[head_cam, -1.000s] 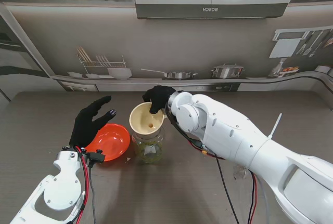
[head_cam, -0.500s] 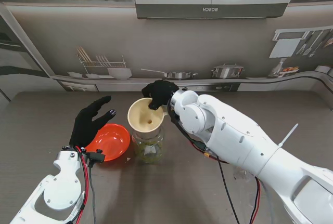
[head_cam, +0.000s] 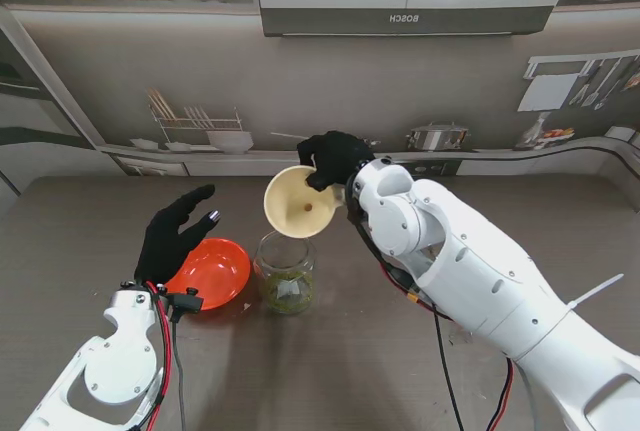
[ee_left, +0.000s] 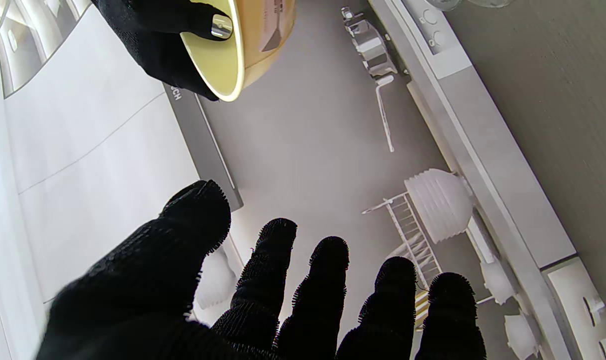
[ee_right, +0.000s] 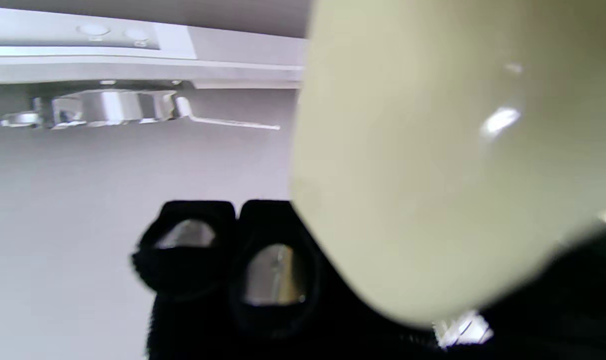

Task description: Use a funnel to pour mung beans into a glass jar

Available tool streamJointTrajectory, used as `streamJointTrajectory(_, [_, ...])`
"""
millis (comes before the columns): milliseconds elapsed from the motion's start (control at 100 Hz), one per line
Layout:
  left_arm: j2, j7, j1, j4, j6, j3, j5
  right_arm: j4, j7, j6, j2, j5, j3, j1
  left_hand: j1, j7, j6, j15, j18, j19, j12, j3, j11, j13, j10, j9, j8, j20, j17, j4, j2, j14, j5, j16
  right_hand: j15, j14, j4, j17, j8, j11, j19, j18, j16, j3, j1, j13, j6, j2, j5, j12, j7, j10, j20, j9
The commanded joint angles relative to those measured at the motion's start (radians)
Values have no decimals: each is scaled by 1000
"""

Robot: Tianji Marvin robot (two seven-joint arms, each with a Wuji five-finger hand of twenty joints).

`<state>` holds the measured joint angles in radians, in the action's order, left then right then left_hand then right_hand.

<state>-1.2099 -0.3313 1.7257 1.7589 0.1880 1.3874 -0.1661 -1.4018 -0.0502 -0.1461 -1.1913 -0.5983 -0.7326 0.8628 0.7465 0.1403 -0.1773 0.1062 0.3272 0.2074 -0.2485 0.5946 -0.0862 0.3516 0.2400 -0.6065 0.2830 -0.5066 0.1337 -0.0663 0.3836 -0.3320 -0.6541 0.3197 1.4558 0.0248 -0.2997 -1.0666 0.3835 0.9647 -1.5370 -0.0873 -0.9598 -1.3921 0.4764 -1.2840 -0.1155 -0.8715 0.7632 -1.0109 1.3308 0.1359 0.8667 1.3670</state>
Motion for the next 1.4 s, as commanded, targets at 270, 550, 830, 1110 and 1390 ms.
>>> streamJointTrajectory(270, [-1, 31, -3, 1, 1, -8, 0, 30, 0, 3, 47, -94, -82, 59, -41, -9, 7, -19, -30, -31, -2, 16, 11, -13, -5, -13, -4, 4, -14, -29, 23, 7, -6, -9, 39, 19, -17, -36, -3, 14, -41, 58, -14, -106, 45, -31, -6, 2, -10, -19, 69, 3, 31, 62])
streamJointTrajectory(550, [1, 41, -4, -4, 1, -11, 0, 130, 71, 53, 53, -146, -84, 98, -41, -9, 6, -19, -31, -32, -2, 16, 11, -14, -4, -14, -4, 3, -15, -29, 20, 8, -7, -10, 34, 22, -21, -31, -1, 15, -35, 55, -13, -99, 41, -31, -13, 14, -22, -27, 73, 6, 34, 50])
streamJointTrajectory(830, [2, 48, -6, -7, 0, -14, 3, 236, 131, 109, 59, -193, -45, 100, -39, -8, 5, -20, -32, -32, -1, 15, 11, -14, -4, -13, -3, 3, -16, -29, 18, 8, -10, -10, -5, 20, -25, 8, 1, 20, -11, 58, 3, -81, 34, -32, -32, 42, -46, -35, 80, 15, 34, 24])
streamJointTrajectory(1110, [2, 50, -8, -9, -3, -17, 6, 321, 165, 148, 60, -201, -3, 88, -38, -8, 5, -20, -33, -32, -1, 14, 11, -13, -4, -15, -3, 3, -17, -28, 17, 8, -11, -10, -46, 13, -25, 40, 0, 22, 10, 62, 21, -60, 30, -30, -51, 65, -66, -27, 84, 24, 28, 0])
streamJointTrajectory(1390, [2, 50, -8, -7, -7, -18, 8, 360, 173, 180, 64, -203, 26, 89, -37, -7, 5, -21, -35, -32, -1, 15, 11, -14, -4, -15, -2, 3, -17, -28, 15, 9, -14, -10, -187, -13, -21, 103, -3, 4, 72, 43, 83, -26, 25, -29, -87, 95, -81, 29, 76, 37, -8, -36])
